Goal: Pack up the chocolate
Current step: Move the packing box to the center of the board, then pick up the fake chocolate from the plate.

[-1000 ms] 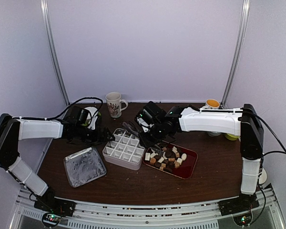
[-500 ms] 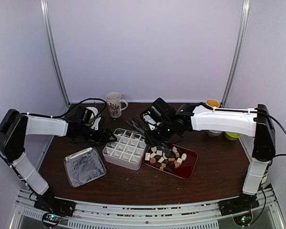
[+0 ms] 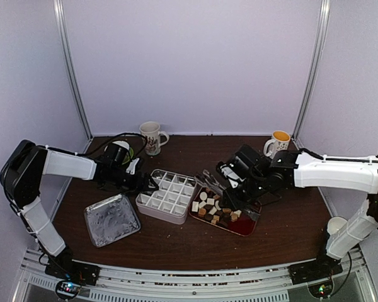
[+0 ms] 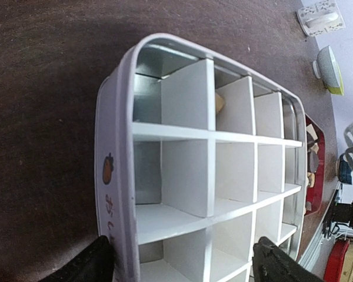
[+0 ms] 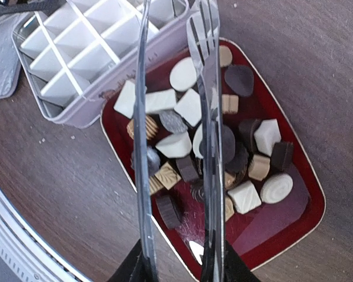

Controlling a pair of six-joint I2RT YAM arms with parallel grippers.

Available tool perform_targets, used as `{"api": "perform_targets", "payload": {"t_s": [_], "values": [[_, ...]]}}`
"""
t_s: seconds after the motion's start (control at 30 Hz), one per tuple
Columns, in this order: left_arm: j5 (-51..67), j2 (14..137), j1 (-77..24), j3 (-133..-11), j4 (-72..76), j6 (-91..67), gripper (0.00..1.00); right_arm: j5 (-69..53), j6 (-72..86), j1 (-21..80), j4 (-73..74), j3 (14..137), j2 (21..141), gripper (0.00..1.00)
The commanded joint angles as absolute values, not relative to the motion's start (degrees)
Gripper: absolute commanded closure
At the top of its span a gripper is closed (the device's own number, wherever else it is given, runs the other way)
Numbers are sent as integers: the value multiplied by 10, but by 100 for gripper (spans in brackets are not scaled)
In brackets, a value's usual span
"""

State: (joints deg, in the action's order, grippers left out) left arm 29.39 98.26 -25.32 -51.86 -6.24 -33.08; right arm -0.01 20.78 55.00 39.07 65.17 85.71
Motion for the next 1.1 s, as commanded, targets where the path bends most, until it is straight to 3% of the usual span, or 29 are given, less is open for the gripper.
{"api": "perform_targets", "payload": {"t_s": [0.0, 0.6, 1.07], "values": [[311, 982, -276, -523, -36, -326, 16, 11, 227, 551, 415, 609, 801, 65], [189, 836, -284, -494, -105, -318, 11, 7, 271, 537, 507, 479, 634, 64], [116, 745, -284, -479, -135, -301, 8, -6, 300, 520, 536, 463, 637, 60]]}}
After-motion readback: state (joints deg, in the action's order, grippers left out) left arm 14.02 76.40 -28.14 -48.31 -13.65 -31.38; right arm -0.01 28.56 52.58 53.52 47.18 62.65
